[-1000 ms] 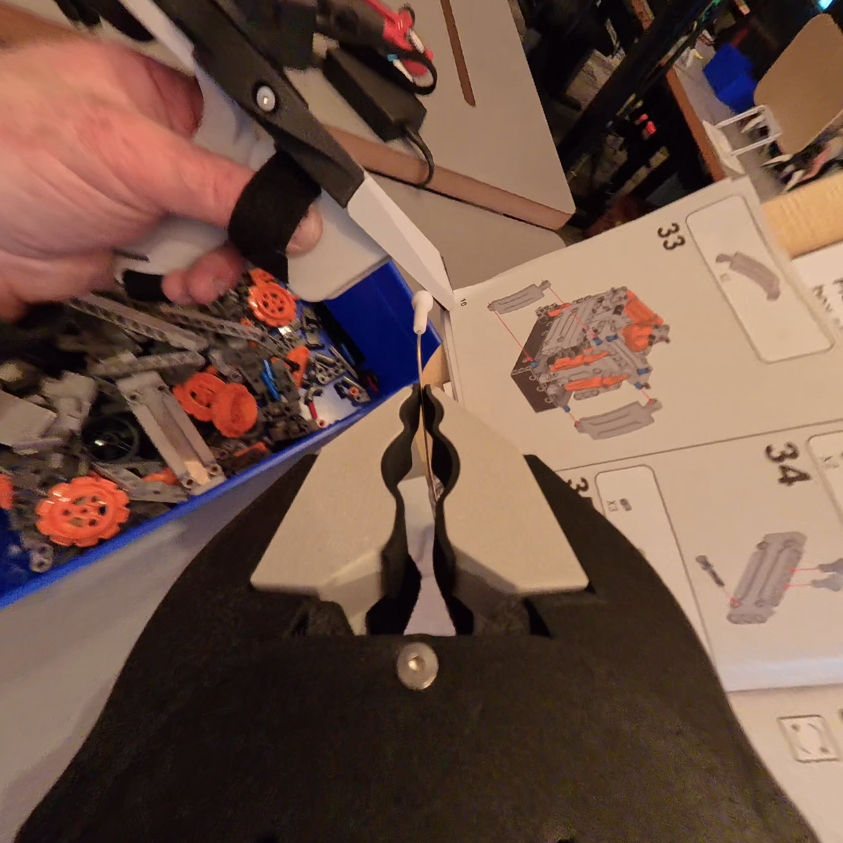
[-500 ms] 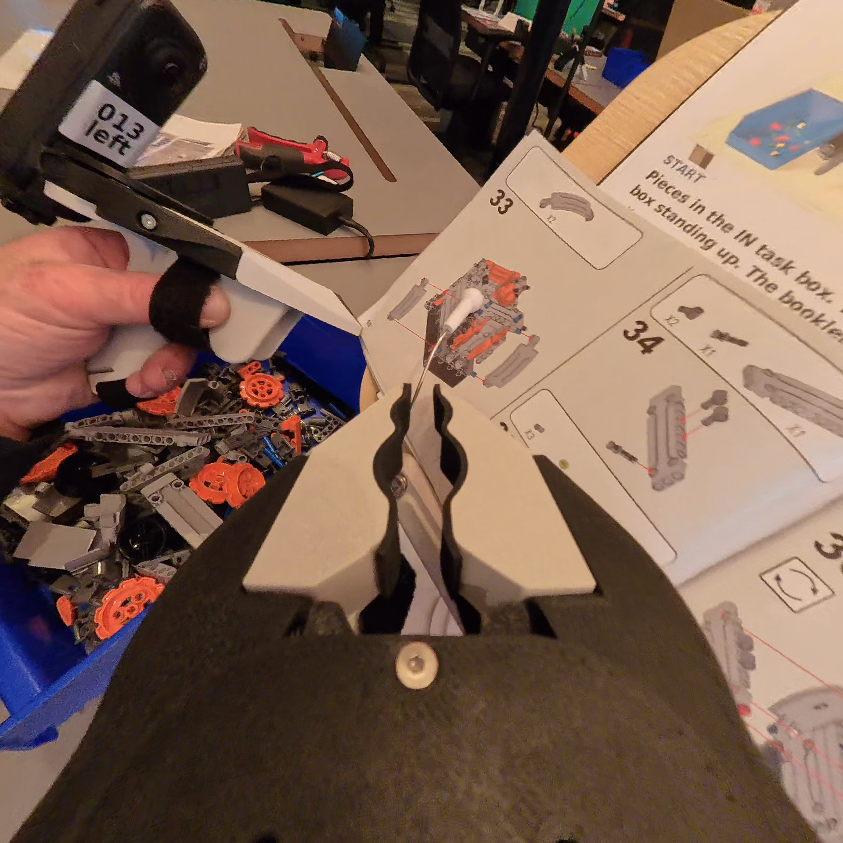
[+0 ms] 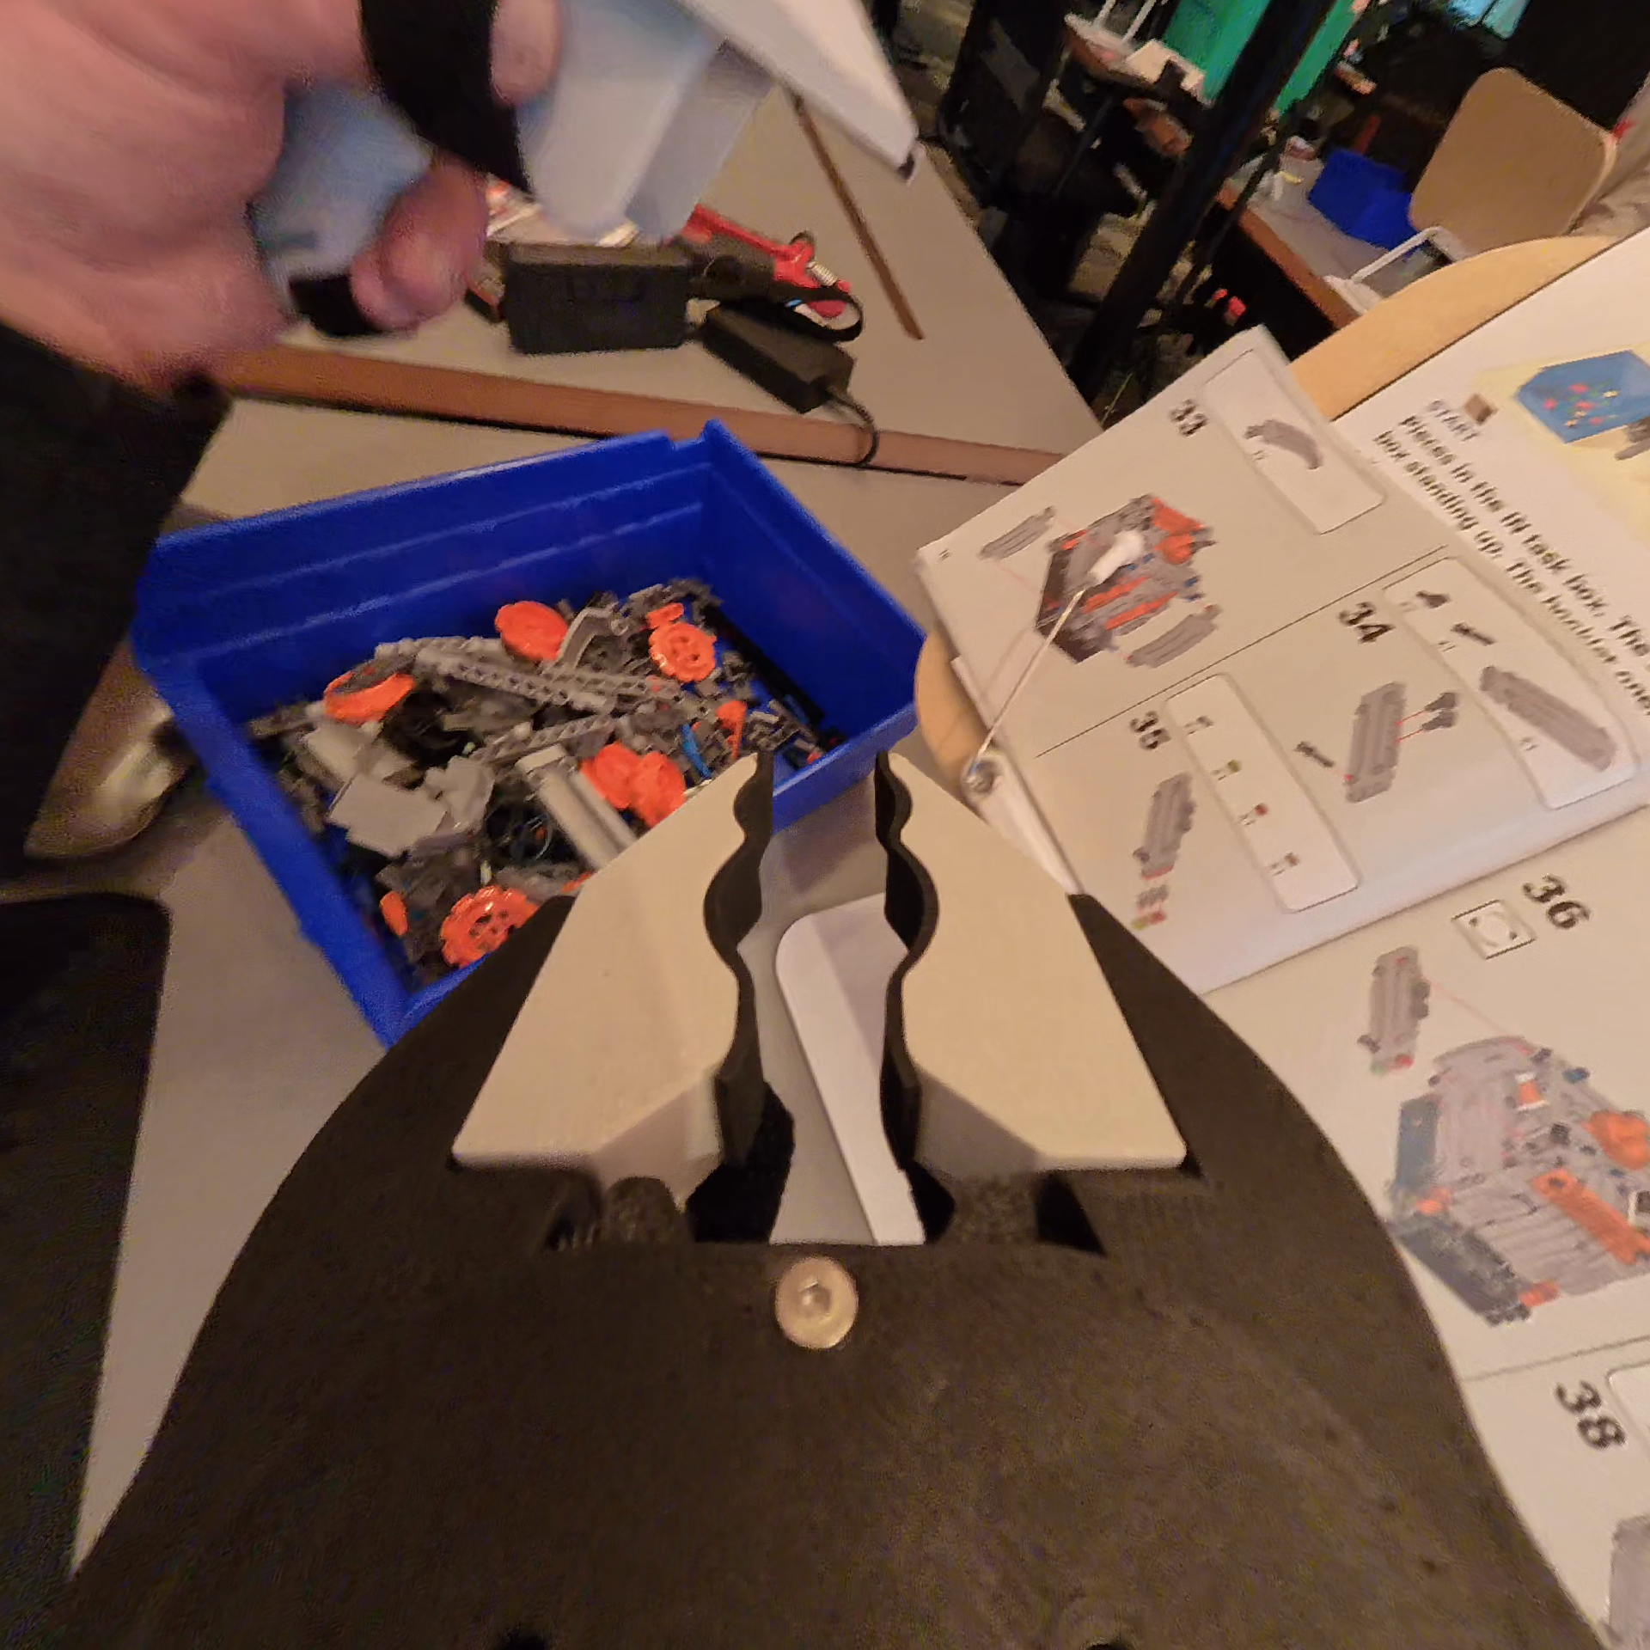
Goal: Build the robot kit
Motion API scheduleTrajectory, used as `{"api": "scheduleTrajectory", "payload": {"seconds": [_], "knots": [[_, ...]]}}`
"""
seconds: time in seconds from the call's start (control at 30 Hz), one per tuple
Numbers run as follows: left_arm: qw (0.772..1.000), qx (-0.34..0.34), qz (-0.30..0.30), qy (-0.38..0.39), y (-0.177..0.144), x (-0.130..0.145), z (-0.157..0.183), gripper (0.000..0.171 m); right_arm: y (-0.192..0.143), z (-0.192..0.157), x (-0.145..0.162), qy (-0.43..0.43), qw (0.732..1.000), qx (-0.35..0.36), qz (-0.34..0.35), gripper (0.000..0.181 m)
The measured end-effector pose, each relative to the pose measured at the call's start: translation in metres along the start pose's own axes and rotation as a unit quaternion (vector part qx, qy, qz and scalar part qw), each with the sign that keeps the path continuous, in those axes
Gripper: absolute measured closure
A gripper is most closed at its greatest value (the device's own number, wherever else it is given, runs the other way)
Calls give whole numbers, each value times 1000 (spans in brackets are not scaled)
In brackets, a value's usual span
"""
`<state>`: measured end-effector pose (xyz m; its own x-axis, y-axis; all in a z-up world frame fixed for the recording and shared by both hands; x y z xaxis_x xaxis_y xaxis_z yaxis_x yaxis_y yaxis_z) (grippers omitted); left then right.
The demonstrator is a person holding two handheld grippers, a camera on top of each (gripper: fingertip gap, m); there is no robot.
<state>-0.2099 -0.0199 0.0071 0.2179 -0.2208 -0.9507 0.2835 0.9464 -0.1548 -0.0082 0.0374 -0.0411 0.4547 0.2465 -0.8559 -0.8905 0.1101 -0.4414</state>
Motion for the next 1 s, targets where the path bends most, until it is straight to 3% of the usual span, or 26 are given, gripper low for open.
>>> {"api": "scheduleTrajectory", "payload": {"seconds": [0.17,0.37,0.67,1.0], "knots": [[990,-35,-118,69,-17,6,14,143,-19,-31,22,-1,998,-53,-17,160],[970,-49,-231,52,-34,65,-4,149,-28,-59,63,47,992,-118,-6,162],[918,-74,-384,60,-36,134,-14,150,-12,-74,118,87,985,-149,-15,162],[873,-112,-472,41,-33,186,-31,148,2,-71,143,100,983,-149,-22,163]]}}
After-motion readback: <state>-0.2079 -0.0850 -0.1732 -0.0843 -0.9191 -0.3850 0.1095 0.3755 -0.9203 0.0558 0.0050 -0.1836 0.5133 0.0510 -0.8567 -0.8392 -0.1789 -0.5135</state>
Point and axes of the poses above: each gripper's, where its closed fingertips meet, y out along the fingers, x out of its underside, z = x × y across the jaws, the point moved 8 cm from there along -y, back along the fingers, and after that the axes turned 2 degrees about -x, right-handed, at the moved point
